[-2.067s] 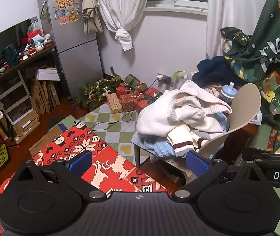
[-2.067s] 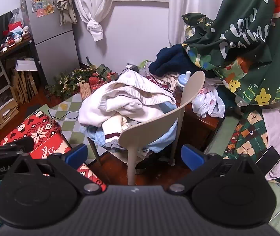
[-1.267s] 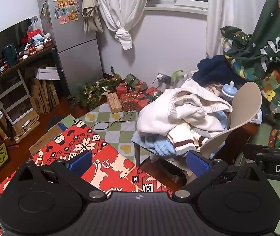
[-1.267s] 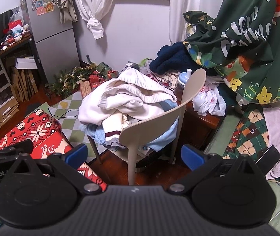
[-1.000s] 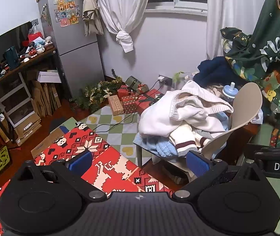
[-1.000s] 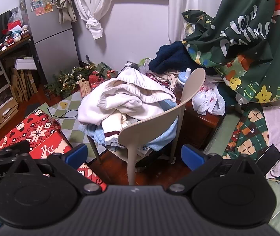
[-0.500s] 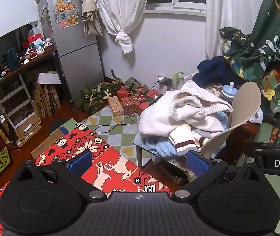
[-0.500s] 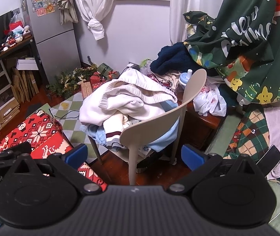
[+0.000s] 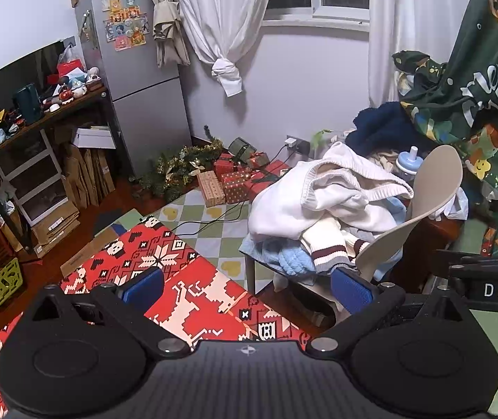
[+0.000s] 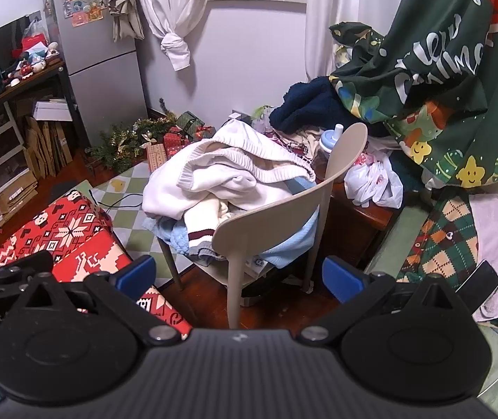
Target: Fold clothes
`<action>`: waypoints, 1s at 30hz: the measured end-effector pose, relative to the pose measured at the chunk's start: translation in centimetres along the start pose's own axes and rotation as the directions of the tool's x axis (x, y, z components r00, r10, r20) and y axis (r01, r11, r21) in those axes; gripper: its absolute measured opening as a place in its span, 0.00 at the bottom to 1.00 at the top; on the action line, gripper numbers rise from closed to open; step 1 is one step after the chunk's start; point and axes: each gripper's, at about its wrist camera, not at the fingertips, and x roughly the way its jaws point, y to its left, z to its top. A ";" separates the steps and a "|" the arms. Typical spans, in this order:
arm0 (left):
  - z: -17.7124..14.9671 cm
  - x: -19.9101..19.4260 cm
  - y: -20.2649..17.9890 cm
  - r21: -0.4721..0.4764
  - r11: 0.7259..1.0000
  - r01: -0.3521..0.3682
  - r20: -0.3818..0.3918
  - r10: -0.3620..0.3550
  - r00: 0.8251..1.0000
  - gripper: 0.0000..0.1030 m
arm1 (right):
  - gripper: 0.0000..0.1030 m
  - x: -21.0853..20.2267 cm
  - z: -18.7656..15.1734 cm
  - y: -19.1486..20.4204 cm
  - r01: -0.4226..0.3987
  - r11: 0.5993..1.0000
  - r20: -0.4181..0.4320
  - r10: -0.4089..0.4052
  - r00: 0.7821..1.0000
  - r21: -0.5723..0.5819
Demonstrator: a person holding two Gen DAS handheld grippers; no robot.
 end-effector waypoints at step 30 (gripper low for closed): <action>0.4 8.0 1.2 -0.151 0.972 0.181 0.154 -0.158 0.975 1.00 | 1.00 5.6 0.2 -3.9 -0.018 0.991 0.130 0.001 0.992 0.129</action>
